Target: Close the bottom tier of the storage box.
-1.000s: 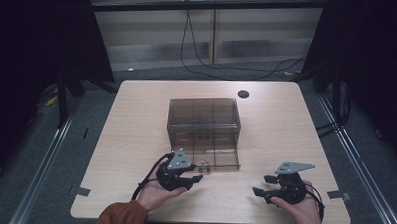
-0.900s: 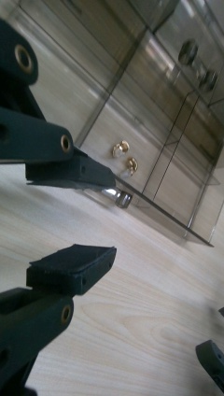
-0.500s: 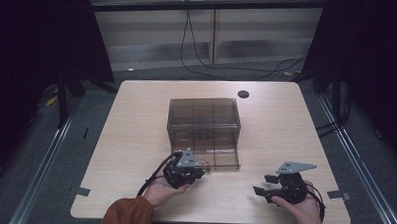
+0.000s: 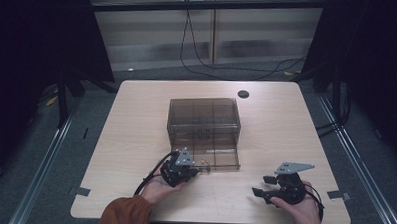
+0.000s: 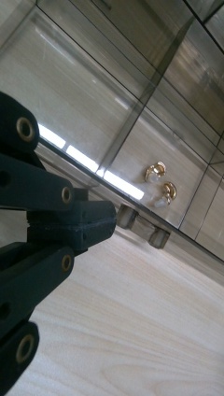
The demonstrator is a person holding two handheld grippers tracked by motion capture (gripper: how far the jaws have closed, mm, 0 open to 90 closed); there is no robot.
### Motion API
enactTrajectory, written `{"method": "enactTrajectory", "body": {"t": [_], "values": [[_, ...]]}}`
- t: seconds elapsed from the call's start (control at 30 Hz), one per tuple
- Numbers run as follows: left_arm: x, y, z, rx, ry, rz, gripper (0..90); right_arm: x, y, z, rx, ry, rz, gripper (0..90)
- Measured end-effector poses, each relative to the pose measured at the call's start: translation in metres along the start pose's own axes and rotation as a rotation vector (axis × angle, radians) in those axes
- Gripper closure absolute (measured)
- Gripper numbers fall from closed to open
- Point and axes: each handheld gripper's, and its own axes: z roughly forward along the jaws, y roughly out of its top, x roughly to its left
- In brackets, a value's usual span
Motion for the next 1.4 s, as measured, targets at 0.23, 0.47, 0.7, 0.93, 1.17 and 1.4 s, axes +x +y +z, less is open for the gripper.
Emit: {"method": "enactTrajectory", "body": {"t": [0.23,0.47,0.7,0.93,1.17,1.4], "values": [[0.004,-0.001,0.003,0.001,0.012,-0.002,90.0,0.001,0.000,0.001,0.010,-0.001,-0.006,33.9],[0.007,0.001,0.005,-0.008,0.008,-0.032,90.0,0.001,0.000,0.002,0.010,0.001,-0.007,33.9],[0.010,0.005,0.006,-0.022,0.012,-0.038,90.0,0.001,0.000,0.002,0.016,0.002,0.001,34.1],[0.012,0.008,0.008,-0.027,0.013,-0.037,90.0,0.001,0.000,0.002,0.017,0.001,-0.002,34.2],[0.015,0.009,0.011,-0.038,0.017,-0.052,90.0,0.000,0.001,0.003,0.017,0.004,0.002,34.1],[0.019,0.013,0.013,-0.034,0.030,-0.056,90.0,0.000,0.000,0.002,0.011,0.006,-0.004,34.0]]}}
